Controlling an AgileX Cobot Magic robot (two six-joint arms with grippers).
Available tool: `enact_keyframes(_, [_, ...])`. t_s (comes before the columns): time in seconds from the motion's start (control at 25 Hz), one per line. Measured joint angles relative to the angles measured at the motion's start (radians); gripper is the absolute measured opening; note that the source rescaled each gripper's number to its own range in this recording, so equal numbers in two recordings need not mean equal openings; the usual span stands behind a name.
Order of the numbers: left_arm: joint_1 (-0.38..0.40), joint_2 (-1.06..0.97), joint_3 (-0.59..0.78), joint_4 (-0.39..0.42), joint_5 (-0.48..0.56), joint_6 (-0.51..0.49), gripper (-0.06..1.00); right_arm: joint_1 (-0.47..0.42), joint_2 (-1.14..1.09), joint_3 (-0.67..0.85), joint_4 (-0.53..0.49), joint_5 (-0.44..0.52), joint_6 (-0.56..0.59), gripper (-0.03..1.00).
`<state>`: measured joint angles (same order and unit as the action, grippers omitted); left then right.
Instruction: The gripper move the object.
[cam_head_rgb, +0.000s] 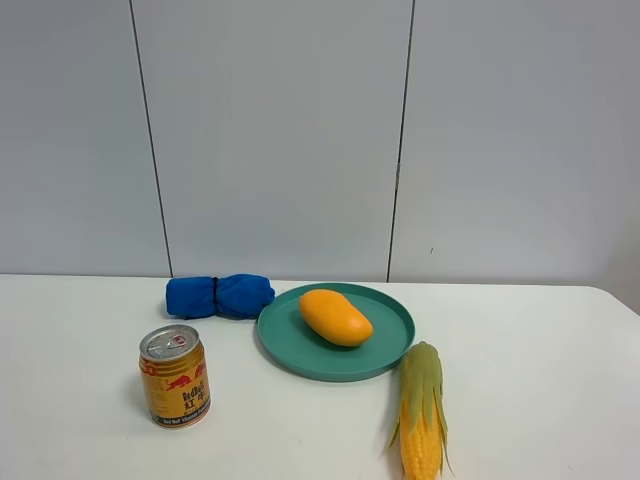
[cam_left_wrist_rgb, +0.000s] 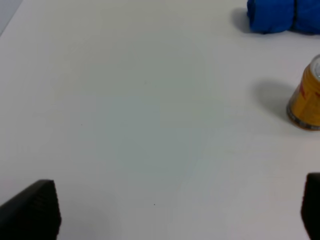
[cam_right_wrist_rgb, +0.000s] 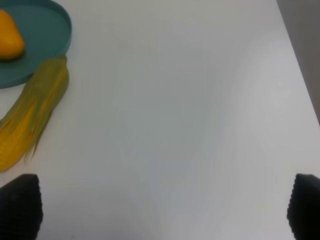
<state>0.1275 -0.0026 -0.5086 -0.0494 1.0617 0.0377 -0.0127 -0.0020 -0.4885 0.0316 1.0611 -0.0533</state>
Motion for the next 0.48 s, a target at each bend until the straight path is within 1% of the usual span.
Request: enact_keyframes(0.48, [0.000,0.000,0.000,0.000,0.000,0.000,1.00,0.001,0.000,0.000,-0.001,0.000,0.009,0.99])
